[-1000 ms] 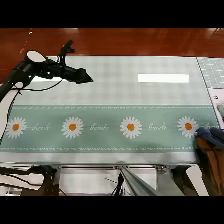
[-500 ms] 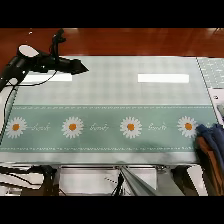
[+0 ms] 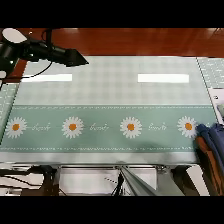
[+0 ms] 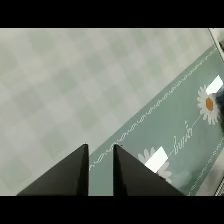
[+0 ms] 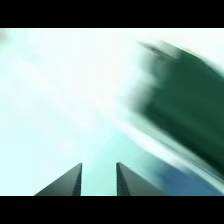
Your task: Fold the shirts.
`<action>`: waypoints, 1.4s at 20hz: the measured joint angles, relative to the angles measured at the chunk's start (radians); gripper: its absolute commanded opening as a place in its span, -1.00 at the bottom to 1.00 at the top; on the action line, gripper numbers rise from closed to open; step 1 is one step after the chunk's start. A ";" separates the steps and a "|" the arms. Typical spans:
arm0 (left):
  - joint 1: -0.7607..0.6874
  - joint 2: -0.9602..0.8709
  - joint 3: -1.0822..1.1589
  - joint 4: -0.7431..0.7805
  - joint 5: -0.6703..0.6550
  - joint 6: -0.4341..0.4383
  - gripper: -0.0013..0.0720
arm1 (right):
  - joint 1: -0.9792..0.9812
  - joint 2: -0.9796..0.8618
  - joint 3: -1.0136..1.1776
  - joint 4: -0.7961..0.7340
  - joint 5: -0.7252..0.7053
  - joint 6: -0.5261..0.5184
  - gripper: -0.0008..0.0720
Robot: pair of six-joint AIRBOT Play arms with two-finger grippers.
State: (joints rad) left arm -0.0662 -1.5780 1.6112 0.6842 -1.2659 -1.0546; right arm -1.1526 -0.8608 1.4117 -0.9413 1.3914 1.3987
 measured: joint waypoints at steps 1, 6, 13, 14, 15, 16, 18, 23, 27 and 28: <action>-0.012 0.020 0.007 0.056 -0.018 -0.042 -0.47 | 0.051 -0.009 0.000 0.073 -0.021 -0.018 -0.14; -0.113 0.158 0.021 0.426 -0.079 -0.293 0.37 | 0.493 -0.084 -0.009 -0.144 -0.039 -0.058 0.45; -0.316 0.245 -0.013 0.782 -0.230 -0.476 0.70 | 0.929 -0.245 -0.092 -0.445 0.032 -0.045 0.63; -0.345 0.248 -0.033 0.826 -0.240 -0.500 0.70 | 0.956 -0.256 -0.112 -0.455 0.038 -0.044 0.62; -0.368 0.250 -0.055 0.857 -0.242 -0.519 0.70 | 0.975 -0.263 -0.133 -0.465 0.046 -0.044 0.62; -0.387 0.254 -0.079 0.885 -0.241 -0.536 0.70 | 0.991 -0.263 -0.155 -0.477 0.049 -0.044 0.62; -0.415 0.272 -0.132 0.921 -0.236 -0.557 0.69 | 1.009 -0.238 -0.201 -0.487 0.048 -0.040 0.62; -0.447 0.433 -0.304 0.980 -0.092 -0.599 0.68 | 1.025 -0.100 -0.328 -0.471 -0.043 -0.029 0.63; -0.418 0.468 -0.365 0.999 0.037 -0.647 0.67 | 1.027 -0.074 -0.367 -0.440 -0.138 0.017 0.63; -0.410 0.459 -0.372 1.001 0.054 -0.652 0.67 | 1.028 -0.078 -0.371 -0.437 -0.153 0.031 0.62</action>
State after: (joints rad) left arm -0.4767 -1.1187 1.2396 1.6848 -1.2121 -1.7065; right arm -0.1249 -0.9386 1.0409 -1.3785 1.2388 1.4300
